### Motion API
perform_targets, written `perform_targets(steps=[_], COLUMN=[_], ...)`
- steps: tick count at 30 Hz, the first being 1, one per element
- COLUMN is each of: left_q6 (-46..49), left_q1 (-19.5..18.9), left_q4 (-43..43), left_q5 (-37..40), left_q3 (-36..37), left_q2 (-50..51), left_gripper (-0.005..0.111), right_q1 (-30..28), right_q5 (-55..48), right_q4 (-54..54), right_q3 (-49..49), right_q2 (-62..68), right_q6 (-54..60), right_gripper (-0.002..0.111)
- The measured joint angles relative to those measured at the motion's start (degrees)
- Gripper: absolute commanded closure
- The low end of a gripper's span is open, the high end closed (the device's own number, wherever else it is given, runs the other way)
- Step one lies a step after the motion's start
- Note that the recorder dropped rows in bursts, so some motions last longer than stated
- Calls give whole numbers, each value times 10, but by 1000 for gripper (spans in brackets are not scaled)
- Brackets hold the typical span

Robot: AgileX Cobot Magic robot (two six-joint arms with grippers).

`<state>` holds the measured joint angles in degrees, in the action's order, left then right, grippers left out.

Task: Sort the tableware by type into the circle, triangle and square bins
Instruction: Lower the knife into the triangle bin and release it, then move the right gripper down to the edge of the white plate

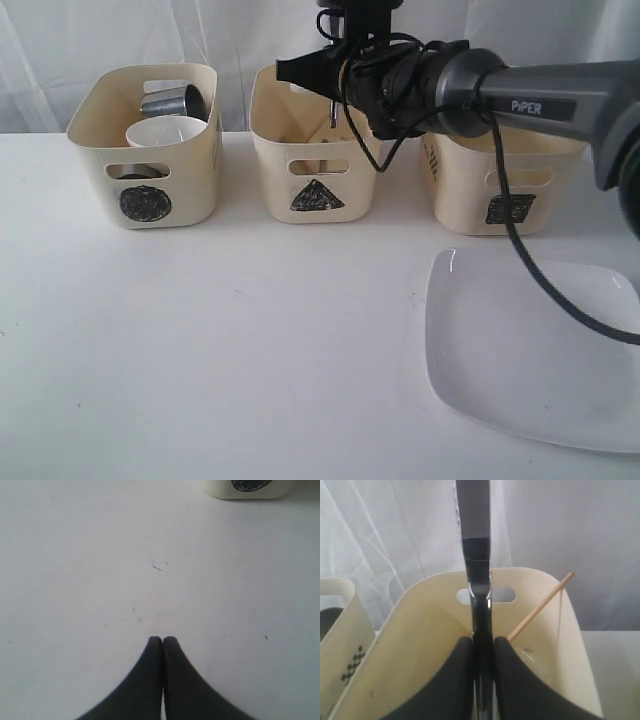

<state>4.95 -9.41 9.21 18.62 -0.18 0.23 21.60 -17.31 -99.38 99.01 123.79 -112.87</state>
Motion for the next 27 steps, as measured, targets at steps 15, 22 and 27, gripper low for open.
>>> perform_targets(steps=[15,22,27], left_q6=[0,0,0], left_q1=[0,0,0], left_q4=[0,0,0], left_q5=[0,0,0], left_q3=[0,0,0], left_q2=[0,0,0], left_gripper=[107,107,107], right_q1=[0,-4,-20], right_q5=[-34,-286,-258], right_q4=[89,414,423], right_q3=[11,-120,-272], right_q2=[-21,-176,-286], right_q6=[74,431,427], right_gripper=[92,108,108])
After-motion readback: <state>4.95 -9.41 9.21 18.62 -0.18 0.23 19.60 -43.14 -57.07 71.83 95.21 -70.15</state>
